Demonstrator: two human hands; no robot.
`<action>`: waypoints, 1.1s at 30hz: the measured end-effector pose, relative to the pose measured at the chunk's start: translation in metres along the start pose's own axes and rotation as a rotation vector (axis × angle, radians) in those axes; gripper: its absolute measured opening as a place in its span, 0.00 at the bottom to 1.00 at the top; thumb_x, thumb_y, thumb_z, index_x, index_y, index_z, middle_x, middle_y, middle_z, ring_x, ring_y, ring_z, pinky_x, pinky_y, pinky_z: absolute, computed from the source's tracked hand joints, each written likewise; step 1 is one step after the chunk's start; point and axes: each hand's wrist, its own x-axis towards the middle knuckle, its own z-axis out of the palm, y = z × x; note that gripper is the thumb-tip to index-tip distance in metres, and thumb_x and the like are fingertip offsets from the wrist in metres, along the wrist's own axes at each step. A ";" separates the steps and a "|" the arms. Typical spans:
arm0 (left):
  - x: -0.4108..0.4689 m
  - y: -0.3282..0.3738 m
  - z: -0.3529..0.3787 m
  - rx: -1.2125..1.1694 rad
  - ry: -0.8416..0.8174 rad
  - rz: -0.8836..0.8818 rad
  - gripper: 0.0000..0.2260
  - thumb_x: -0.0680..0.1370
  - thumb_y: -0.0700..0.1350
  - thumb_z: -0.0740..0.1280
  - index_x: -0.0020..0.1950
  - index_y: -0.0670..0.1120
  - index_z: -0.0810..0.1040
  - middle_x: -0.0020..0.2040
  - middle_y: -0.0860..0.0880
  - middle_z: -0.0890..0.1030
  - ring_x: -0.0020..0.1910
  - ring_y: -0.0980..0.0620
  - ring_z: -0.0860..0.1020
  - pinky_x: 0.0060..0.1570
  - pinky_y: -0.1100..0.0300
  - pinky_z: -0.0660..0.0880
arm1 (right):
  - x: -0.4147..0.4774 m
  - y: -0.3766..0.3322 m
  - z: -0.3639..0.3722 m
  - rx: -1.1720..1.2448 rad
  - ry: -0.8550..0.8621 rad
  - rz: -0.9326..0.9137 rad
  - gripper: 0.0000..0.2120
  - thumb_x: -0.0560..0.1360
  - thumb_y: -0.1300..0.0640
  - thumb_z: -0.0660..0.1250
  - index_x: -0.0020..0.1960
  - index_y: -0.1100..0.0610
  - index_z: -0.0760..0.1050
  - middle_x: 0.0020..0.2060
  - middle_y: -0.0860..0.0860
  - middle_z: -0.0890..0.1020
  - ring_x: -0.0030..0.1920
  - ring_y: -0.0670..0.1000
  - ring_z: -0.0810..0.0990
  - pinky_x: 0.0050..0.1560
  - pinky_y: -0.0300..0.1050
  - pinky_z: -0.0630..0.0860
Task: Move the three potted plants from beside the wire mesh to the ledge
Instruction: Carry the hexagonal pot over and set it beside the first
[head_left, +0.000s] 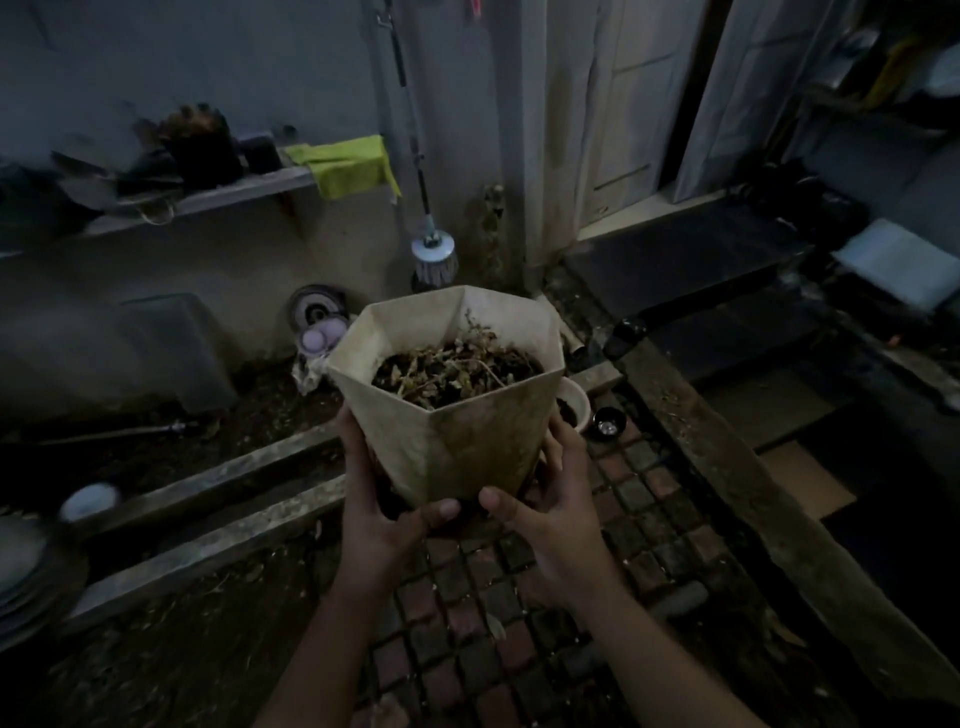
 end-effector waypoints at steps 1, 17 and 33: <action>0.018 -0.026 0.001 -0.010 -0.010 -0.016 0.56 0.60 0.64 0.82 0.77 0.66 0.47 0.79 0.65 0.50 0.73 0.75 0.62 0.62 0.75 0.71 | 0.018 0.021 -0.002 -0.009 0.014 0.001 0.44 0.66 0.51 0.82 0.75 0.38 0.63 0.71 0.41 0.74 0.72 0.48 0.73 0.62 0.44 0.79; 0.121 -0.623 0.017 0.031 -0.012 0.071 0.57 0.66 0.63 0.79 0.78 0.61 0.39 0.82 0.64 0.52 0.79 0.63 0.61 0.70 0.62 0.72 | 0.215 0.579 -0.143 -0.078 -0.043 -0.111 0.39 0.67 0.59 0.78 0.70 0.36 0.66 0.73 0.53 0.71 0.72 0.52 0.73 0.64 0.49 0.77; 0.149 -0.851 0.019 0.319 -0.228 -0.095 0.72 0.62 0.42 0.86 0.77 0.49 0.25 0.70 0.67 0.51 0.65 0.74 0.56 0.51 0.90 0.61 | 0.276 0.763 -0.223 -0.334 -0.033 0.013 0.38 0.61 0.73 0.79 0.55 0.42 0.64 0.65 0.58 0.75 0.70 0.57 0.74 0.64 0.68 0.76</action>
